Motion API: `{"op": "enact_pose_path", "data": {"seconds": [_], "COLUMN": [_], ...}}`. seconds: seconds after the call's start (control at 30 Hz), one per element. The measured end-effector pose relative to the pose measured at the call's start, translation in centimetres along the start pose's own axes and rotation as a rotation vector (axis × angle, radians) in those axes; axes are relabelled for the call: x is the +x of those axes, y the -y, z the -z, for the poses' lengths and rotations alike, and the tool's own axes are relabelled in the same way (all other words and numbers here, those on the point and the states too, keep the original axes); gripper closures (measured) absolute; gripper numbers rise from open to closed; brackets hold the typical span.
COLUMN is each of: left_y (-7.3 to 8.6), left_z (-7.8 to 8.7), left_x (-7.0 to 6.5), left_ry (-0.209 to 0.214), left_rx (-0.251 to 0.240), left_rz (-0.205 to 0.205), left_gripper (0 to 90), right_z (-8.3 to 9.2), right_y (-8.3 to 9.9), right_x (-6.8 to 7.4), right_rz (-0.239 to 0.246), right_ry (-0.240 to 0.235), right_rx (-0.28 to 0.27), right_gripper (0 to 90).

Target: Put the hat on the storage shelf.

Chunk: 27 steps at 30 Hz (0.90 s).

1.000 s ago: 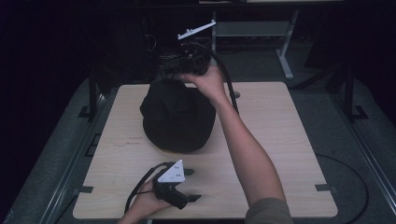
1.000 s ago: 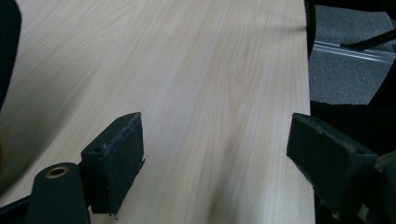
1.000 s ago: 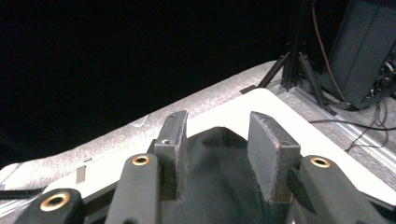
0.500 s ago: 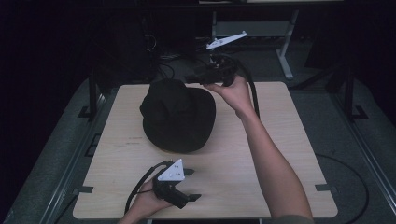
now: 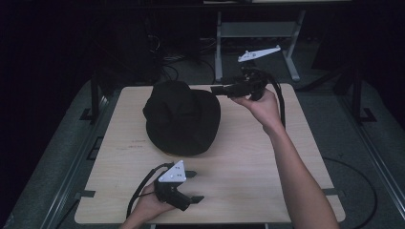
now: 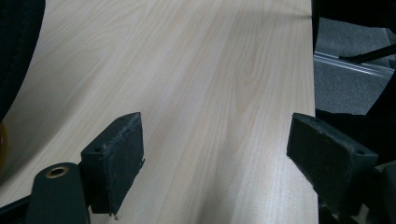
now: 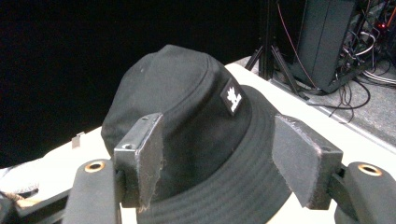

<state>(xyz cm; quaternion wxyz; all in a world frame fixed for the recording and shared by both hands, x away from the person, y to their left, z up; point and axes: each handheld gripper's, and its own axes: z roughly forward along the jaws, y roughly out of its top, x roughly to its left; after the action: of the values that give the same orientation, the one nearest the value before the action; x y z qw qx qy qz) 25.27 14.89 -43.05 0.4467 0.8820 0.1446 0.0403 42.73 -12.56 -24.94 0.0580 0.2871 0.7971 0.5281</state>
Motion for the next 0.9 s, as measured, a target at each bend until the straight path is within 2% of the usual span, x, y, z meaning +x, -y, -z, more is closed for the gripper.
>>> {"op": "enact_pose_path", "data": {"seconds": [0.7, 0.9], "left_y": [0.0, 0.0], "left_z": [0.0, 0.0], "left_x": [0.1, 0.2], "left_ry": [-0.008, -0.005], "left_rx": [0.001, 0.008], "left_rz": [-0.002, 0.002], "left_gripper": [18.0, 18.0], "right_z": [3.8, 5.1], "right_y": [4.6, 6.5], "right_x": [-0.6, -0.6], "right_rz": [-0.063, -0.084], "right_ry": [0.037, 0.054], "right_rx": [-0.002, -0.005], "right_gripper": [29.0, 28.5]}}
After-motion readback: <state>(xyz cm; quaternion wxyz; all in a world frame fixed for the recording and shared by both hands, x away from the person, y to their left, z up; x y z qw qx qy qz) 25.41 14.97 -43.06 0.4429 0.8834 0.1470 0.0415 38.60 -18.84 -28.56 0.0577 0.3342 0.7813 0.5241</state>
